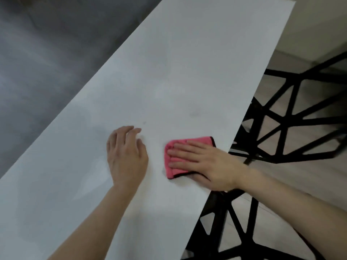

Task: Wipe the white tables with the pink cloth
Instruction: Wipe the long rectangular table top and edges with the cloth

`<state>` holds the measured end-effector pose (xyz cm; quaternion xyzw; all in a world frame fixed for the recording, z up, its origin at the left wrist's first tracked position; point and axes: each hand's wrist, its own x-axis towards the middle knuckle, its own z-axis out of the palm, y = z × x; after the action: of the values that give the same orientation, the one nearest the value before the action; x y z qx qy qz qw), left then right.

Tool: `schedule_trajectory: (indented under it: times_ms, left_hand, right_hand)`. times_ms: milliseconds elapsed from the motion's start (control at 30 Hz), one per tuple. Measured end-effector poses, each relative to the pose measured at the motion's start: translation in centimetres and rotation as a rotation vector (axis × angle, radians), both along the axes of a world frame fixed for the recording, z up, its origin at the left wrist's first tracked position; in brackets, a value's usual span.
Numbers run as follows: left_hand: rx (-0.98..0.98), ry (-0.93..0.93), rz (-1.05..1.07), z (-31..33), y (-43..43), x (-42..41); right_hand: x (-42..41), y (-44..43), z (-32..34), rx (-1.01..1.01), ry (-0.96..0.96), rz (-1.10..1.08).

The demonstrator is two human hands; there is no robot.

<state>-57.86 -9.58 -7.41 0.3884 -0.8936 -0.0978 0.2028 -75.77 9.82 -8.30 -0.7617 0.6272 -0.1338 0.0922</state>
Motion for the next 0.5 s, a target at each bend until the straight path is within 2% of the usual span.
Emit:
schedule_trajectory:
  times_ms: [133, 233, 300, 400, 467, 500]
  left_hand:
    - [0.045, -0.047, -0.054, -0.4, 5.4, -5.9]
    - [0.051, -0.114, 0.015, -1.8, 8.6, -8.0]
    - [0.03, -0.144, 0.043, -2.7, 8.9, -8.1]
    - [-0.003, -0.154, 0.041, -3.2, 8.7, -7.9]
    - [-0.004, -0.166, 0.048, -3.3, 8.7, -8.1]
    - [-0.002, -0.179, 0.054, -3.4, 8.7, -8.2]
  right_hand:
    - [-13.4, -1.2, 1.1, 0.06, 0.038, -0.629]
    - [-13.9, -2.3, 0.7, 0.063, 0.047, -0.865]
    - [-9.7, -2.2, 0.3, 0.0, 0.068, -0.827]
    - [-4.9, 1.0, -0.6, -0.016, 0.031, -0.483]
    - [-7.5, 2.5, -0.3, 0.008, 0.032, -0.227]
    - [-10.0, 2.5, -0.2, 0.019, 0.033, -0.184]
